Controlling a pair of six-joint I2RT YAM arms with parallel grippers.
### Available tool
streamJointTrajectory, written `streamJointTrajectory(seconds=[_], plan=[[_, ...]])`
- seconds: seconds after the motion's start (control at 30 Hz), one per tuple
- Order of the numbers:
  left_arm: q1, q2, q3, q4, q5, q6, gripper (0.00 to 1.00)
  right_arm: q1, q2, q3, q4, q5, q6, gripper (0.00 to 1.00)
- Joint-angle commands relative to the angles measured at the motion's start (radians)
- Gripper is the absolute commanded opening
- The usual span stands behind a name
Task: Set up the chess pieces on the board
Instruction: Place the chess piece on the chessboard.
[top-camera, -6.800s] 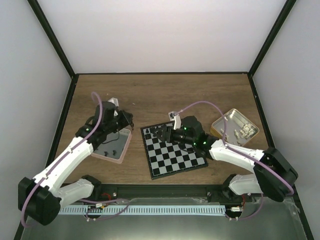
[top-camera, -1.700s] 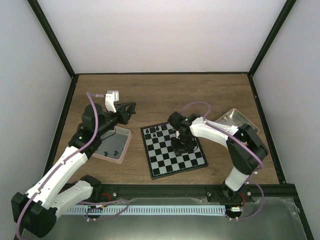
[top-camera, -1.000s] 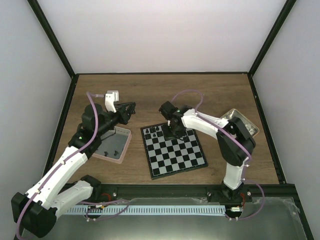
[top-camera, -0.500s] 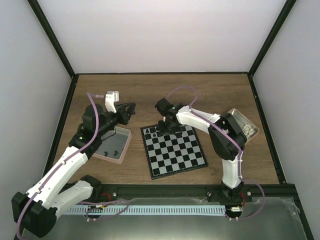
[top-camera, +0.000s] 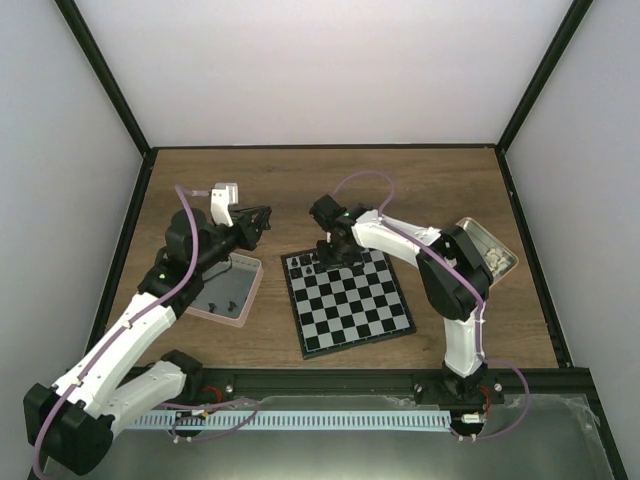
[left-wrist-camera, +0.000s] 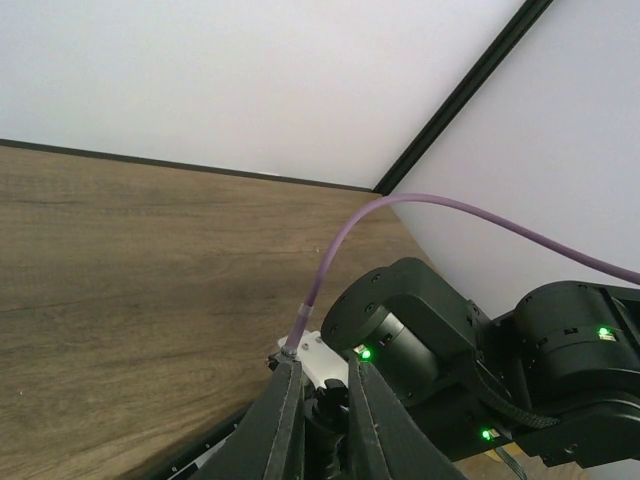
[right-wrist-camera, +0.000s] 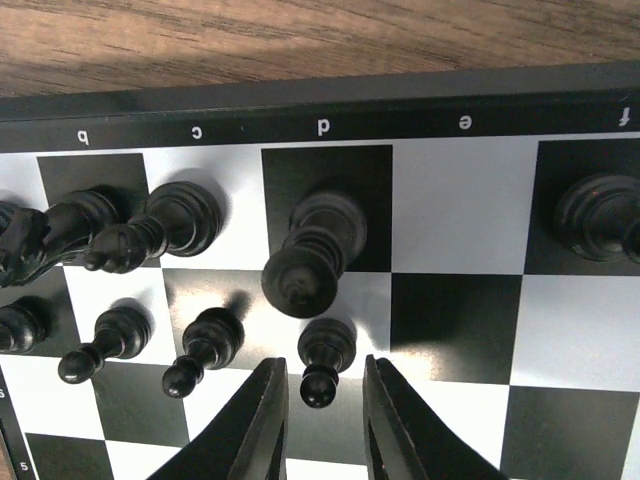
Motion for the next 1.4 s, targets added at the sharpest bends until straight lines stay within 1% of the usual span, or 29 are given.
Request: streamJointTrajectory(seconds=[0.0,0.17,0.23,0.3,0.37,0.4,0.5,0.57,0.63,0.7,0.83,1.0,1.13,1.3,1.37], plan=[[0.003,-0.001,-0.008,0.035,-0.003,0.006,0.08,-0.005,-0.021,0.045,-0.015,0.019,-0.005,0.24],[0.002,0.004,-0.008,0.037,0.000,0.004,0.08,-0.005,-0.124,-0.007,0.039,-0.008,0.026,0.32],[0.002,0.011,-0.003,0.049,0.004,-0.004,0.08,-0.006,-0.192,-0.055,0.097,-0.056,0.037,0.33],[0.002,0.015,0.004,0.064,-0.007,-0.026,0.08,-0.005,-0.269,-0.106,0.195,-0.123,0.042,0.33],[0.003,0.016,0.008,0.091,-0.018,-0.061,0.08,-0.002,-0.343,-0.171,0.317,-0.195,0.052,0.35],[0.002,0.016,0.008,0.108,-0.020,-0.083,0.08,0.001,-0.382,-0.207,0.393,-0.227,0.060,0.37],[0.003,0.017,0.008,0.153,-0.030,-0.173,0.08,0.018,-0.501,-0.313,0.662,-0.310,0.086,0.45],[0.002,0.016,0.008,0.171,-0.025,-0.241,0.08,0.033,-0.556,-0.358,0.823,-0.339,0.102,0.52],[0.002,0.017,0.010,0.177,-0.014,-0.306,0.08,0.044,-0.583,-0.373,0.940,-0.373,0.105,0.57],[0.002,0.023,0.008,0.187,0.011,-0.380,0.08,0.053,-0.583,-0.359,1.010,-0.406,0.102,0.60],[0.003,0.042,0.009,0.221,0.070,-0.484,0.08,0.067,-0.544,-0.299,1.046,-0.455,0.088,0.63],[0.002,0.053,0.002,0.262,0.104,-0.532,0.08,0.070,-0.520,-0.289,1.085,-0.486,0.108,0.62],[0.002,0.055,0.002,0.272,0.115,-0.539,0.08,0.070,-0.505,-0.280,1.080,-0.492,0.116,0.57],[0.003,0.052,0.003,0.275,0.124,-0.546,0.08,0.070,-0.490,-0.276,1.070,-0.490,0.125,0.43],[0.003,0.051,0.002,0.276,0.130,-0.549,0.08,0.070,-0.486,-0.276,1.073,-0.485,0.128,0.34]])
